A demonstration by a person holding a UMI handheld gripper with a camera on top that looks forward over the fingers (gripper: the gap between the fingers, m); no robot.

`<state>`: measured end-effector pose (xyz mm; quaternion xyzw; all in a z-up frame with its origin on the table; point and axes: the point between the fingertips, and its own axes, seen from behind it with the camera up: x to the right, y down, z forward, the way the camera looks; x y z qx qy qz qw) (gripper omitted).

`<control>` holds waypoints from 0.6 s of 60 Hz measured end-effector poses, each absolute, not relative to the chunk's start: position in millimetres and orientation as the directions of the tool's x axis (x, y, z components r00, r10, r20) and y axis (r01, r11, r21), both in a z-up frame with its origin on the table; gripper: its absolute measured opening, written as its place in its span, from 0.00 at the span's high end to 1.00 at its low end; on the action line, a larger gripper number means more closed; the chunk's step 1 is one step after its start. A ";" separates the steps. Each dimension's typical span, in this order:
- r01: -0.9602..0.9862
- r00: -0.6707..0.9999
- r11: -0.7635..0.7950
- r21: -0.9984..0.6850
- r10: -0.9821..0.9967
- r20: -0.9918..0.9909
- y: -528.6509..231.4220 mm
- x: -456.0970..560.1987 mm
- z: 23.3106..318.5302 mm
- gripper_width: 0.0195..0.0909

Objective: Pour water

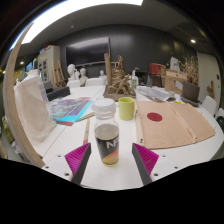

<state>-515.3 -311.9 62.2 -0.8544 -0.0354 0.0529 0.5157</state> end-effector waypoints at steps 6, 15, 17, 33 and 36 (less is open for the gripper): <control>0.000 0.994 -0.439 -0.898 0.101 -0.049 -283.5 -525.6 54.1 0.21; -0.013 0.997 -0.408 -0.913 0.059 -0.040 -260.6 -527.0 50.2 0.67; 0.004 0.998 -0.404 -0.915 0.066 -0.025 -258.3 -529.4 49.5 0.69; 0.025 0.997 -0.418 -0.908 0.076 -0.008 -257.0 -530.3 48.6 0.93; 0.017 0.997 -0.425 -0.905 0.080 -0.018 -253.5 -532.7 53.0 0.93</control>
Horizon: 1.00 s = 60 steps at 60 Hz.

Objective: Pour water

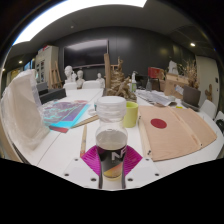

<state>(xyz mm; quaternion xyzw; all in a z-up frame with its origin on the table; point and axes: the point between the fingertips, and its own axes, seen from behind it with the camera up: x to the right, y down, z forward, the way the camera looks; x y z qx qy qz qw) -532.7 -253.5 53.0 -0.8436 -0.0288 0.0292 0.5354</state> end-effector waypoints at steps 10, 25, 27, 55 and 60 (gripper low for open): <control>-0.035 0.991 -0.379 -0.925 0.107 -0.082 -220.4 -554.4 99.7 0.93; -0.552 0.781 -0.348 -0.758 0.102 -0.616 -115.1 -605.1 196.7 0.93; -0.631 0.711 -0.353 -0.691 0.093 -0.697 -98.2 -604.3 202.6 0.93; -0.865 -0.321 -0.325 0.382 -0.228 -0.919 0.1 -592.8 165.9 0.93; -0.833 -0.388 -0.312 0.457 -0.260 -0.884 0.5 -594.3 154.8 0.93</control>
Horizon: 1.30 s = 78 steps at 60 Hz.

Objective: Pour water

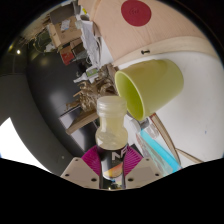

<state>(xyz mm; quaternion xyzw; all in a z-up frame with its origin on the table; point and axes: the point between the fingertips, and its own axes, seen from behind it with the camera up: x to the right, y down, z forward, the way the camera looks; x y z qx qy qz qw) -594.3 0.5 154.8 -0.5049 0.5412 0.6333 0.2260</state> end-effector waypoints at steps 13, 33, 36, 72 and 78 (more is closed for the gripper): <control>-0.836 -0.361 -0.333 0.436 -0.264 -0.894 -7.0 -593.2 157.9 0.93; -0.818 0.422 -0.404 -0.410 0.063 -0.904 -11.0 -544.9 244.9 0.93; -0.753 0.556 -0.360 -0.551 0.100 -0.825 -10.4 -521.7 255.6 0.93; -0.011 1.000 -0.375 -0.927 -0.024 -0.003 -1.9 -323.2 90.8 0.93; -0.035 0.999 -0.399 -0.916 -0.047 -0.017 -3.4 -316.5 70.4 0.93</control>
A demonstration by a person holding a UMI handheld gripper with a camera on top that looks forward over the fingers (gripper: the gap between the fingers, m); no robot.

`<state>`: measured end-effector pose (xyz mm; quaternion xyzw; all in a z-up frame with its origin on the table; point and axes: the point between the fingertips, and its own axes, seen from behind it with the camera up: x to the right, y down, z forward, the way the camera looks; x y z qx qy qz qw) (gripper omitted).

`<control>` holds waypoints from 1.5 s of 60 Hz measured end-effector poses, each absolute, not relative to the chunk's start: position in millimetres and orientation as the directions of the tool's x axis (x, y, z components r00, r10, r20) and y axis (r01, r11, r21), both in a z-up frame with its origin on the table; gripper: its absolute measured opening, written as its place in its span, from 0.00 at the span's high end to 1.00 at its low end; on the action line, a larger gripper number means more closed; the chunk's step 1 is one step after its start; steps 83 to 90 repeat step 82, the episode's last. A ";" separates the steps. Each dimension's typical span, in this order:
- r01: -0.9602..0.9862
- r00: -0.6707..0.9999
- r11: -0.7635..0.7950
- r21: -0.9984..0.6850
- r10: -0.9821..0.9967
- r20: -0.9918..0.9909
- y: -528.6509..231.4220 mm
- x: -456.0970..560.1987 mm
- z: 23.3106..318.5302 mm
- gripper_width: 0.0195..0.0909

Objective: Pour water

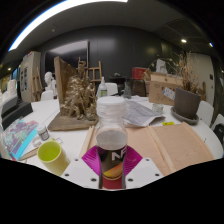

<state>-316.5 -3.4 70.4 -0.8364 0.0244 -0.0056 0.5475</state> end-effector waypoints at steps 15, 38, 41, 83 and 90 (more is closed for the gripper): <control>-0.053 0.997 -0.395 -0.917 -0.079 -0.024 -10.6 -311.1 56.6 0.73; -0.081 0.990 -0.487 -0.870 -0.139 -0.015 -94.3 -329.0 106.0 0.07; -0.083 0.990 -0.491 -0.867 -0.138 -0.017 -116.7 -338.0 122.4 0.08; 0.065 0.979 -0.479 -0.876 -0.138 0.148 -329.9 -429.2 223.6 0.07; 0.065 0.979 -0.479 -0.876 -0.138 0.148 -329.9 -429.2 223.6 0.07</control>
